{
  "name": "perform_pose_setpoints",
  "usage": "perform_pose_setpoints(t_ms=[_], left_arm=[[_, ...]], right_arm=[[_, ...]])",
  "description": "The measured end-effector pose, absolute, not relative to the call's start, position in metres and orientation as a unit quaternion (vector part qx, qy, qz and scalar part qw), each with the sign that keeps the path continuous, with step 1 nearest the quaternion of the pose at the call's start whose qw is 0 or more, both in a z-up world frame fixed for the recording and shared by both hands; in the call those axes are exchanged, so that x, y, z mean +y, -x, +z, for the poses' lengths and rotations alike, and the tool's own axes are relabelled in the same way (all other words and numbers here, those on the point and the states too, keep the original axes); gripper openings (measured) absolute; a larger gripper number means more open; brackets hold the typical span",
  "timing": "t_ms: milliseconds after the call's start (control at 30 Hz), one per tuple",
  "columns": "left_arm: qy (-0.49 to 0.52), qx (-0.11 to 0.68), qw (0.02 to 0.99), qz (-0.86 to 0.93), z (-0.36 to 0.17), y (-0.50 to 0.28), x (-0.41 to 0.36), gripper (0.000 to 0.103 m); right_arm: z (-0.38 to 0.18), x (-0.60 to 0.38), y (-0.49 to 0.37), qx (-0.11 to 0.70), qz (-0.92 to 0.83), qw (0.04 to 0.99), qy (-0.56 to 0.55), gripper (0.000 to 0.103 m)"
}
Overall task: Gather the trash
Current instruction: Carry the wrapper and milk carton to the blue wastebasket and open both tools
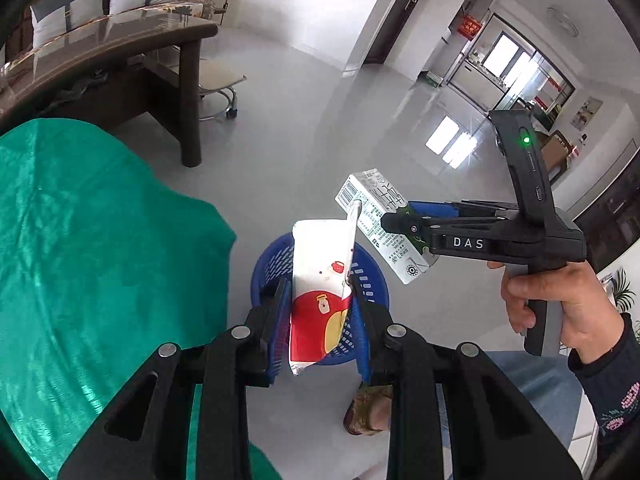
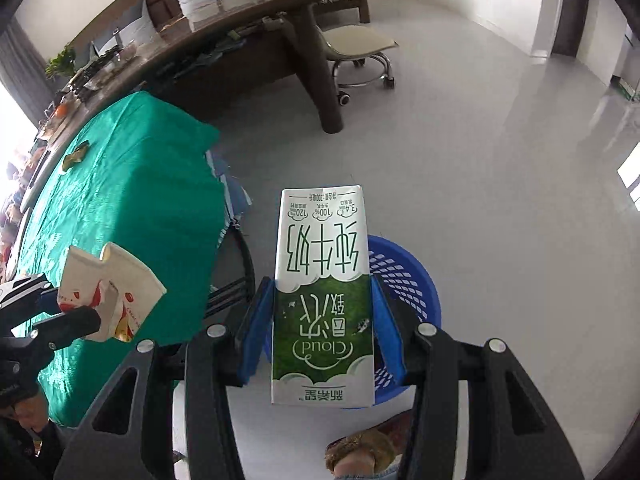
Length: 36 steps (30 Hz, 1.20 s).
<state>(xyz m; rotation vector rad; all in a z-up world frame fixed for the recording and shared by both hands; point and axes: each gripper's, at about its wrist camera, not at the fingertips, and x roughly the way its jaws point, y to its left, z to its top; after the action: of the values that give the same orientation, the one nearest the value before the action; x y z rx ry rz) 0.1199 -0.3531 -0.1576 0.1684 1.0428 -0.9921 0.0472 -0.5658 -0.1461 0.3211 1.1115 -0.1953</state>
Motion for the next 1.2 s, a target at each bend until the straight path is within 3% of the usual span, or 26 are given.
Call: perform_pose_setpoints(t_ms=[333,633,667,700,767,833,967,1067,1200], left_arm=[[-0.091,0.516,0.728,-0.441,-0.243,-0.137,-0.432,0.029],[-0.108,0.522,0.727,-0.434,-0.276,-0.146,-0.463,0.032],[-0.11,0.52,0.727,-0.435,-0.278,-0.145,-0.464,0.033],[-0.112,0.517,0.729,-0.435,-0.28,-0.146,-0.466,0.037],[-0.116,0.513,0.729,-0.438,-0.284,-0.146,-0.47,0.08],[-0.123,0.49,0.748,-0.43,-0.28,-0.143,-0.469,0.09],[-0.125,0.458,0.773,-0.421,-0.262,-0.134,-0.456,0.094],[-0.114,0.413,0.8,-0.42,-0.234,-0.12,-0.435,0.098],[-0.088,0.389,0.816,-0.417,-0.199,-0.098,-0.391,0.098]], right_arm=[[-0.188,-0.603,-0.039,0.535,-0.104,0.818,-0.184,0.047],[-0.198,-0.618,-0.039,0.531,-0.102,0.812,-0.217,0.049],[-0.198,-0.62,-0.039,0.529,-0.101,0.813,-0.222,0.06],[-0.198,-0.622,-0.04,0.524,-0.104,0.815,-0.226,0.078],[-0.194,-0.623,-0.04,0.516,-0.106,0.818,-0.231,0.08],[-0.185,-0.625,-0.037,0.502,-0.108,0.824,-0.239,0.08],[-0.162,-0.616,-0.035,0.467,-0.114,0.851,-0.213,0.08],[-0.139,-0.599,-0.03,0.426,-0.125,0.881,-0.163,0.094],[-0.115,-0.569,-0.027,0.385,-0.138,0.909,-0.077,0.095]])
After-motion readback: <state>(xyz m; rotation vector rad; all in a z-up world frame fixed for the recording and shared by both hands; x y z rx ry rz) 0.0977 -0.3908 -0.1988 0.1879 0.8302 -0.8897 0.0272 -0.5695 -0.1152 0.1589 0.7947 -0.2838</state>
